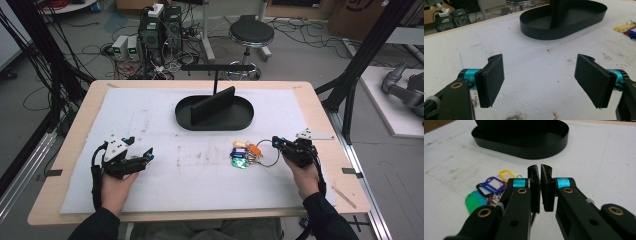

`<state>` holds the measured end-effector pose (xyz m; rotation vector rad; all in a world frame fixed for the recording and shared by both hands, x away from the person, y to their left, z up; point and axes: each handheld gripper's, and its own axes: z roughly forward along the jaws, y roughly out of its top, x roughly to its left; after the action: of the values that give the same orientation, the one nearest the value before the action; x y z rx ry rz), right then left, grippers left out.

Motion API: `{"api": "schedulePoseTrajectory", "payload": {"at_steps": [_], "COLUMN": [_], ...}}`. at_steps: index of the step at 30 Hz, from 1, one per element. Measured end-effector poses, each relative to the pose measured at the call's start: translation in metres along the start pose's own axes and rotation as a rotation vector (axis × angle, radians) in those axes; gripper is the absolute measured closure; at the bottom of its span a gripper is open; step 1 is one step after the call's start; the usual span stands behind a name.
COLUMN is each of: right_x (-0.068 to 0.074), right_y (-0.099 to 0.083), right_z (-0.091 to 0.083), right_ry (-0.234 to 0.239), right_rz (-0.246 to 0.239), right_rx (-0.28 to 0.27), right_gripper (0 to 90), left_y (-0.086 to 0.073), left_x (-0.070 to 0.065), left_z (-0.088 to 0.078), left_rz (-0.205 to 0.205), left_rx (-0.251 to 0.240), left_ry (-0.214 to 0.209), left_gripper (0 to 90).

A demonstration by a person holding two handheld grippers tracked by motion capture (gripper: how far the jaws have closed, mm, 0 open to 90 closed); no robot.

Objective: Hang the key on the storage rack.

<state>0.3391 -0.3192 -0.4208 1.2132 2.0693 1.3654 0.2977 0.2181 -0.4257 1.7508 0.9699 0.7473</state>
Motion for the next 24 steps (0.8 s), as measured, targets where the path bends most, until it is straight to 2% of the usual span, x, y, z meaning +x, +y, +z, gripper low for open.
{"api": "schedulePoseTrajectory", "payload": {"at_steps": [5, 8, 18, 24], "right_x": [0.005, 0.008, 0.008, 0.012], "right_y": [0.001, 0.000, 0.000, 0.006], "right_z": [0.001, 0.004, 0.002, 0.001], "right_ry": [0.031, 0.044, 0.049, 0.086], "right_rz": [0.017, 0.033, 0.051, -0.005], "right_rx": [-0.004, 0.028, 0.055, 0.043], "right_gripper": [86.3, 84.8, 86.6, 87.4], "left_y": [0.000, 0.000, 0.000, -0.001], "left_x": [0.000, 0.000, 0.000, -0.001], "left_z": [0.000, 0.000, -0.001, 0.000], "left_rz": [0.001, 0.002, 0.003, 0.004], "left_rx": [0.001, 0.001, 0.001, 0.005], "left_ry": [-0.001, -0.001, -0.006, -0.012], "left_gripper": [23.8, 23.8, 23.7, 23.8]}}
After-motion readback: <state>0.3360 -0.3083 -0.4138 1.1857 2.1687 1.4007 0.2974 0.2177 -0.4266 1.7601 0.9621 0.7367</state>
